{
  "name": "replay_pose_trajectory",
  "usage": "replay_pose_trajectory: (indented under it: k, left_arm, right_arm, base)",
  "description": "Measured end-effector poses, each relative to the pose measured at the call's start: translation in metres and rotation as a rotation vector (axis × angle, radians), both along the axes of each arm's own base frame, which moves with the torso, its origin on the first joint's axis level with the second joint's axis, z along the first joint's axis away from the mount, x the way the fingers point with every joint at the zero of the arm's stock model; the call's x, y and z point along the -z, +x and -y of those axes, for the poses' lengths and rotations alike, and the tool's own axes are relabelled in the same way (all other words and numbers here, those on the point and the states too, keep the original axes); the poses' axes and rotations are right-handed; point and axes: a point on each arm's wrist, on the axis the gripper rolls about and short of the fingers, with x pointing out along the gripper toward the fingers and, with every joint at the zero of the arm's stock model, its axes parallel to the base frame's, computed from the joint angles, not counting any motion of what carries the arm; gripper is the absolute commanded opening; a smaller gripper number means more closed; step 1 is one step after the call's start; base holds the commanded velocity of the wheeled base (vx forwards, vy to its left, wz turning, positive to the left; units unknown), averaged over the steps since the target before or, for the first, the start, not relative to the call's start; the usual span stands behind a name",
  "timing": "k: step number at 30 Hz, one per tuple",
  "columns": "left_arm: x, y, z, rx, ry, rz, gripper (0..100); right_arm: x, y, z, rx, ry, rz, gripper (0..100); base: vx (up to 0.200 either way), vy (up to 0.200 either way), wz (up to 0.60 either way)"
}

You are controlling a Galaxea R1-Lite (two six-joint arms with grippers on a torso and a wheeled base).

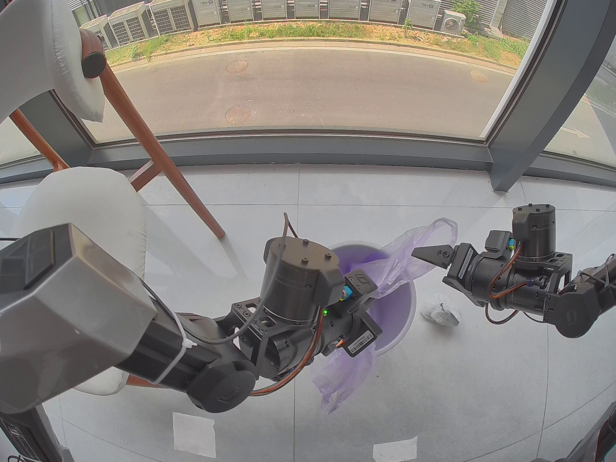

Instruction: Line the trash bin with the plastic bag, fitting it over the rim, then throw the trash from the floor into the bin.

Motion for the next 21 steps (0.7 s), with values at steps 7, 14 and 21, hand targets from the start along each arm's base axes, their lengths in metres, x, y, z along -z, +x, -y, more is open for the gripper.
replay_pose_trajectory:
  k: [7, 14, 21]
  left_arm:
    - [0.001, 0.001, 0.001, -0.001, -0.003, 0.001, 0]
    - [0.004, 0.001, 0.001, -0.004, -0.011, -0.014, 0]
    - [0.002, 0.007, 0.006, -0.016, -0.076, -0.015, 100]
  right_arm:
    - [0.015, 0.005, -0.004, 0.008, -0.023, -0.036, 0]
    - [0.012, 0.015, -0.013, -0.002, -0.007, 0.011, 0]
    - [0.003, 0.028, -0.017, -0.005, -0.030, 0.084, 0]
  base:
    - [0.000, 0.000, 0.00]
    - [0.000, 0.000, 0.00]
    - [0.000, 0.000, 0.00]
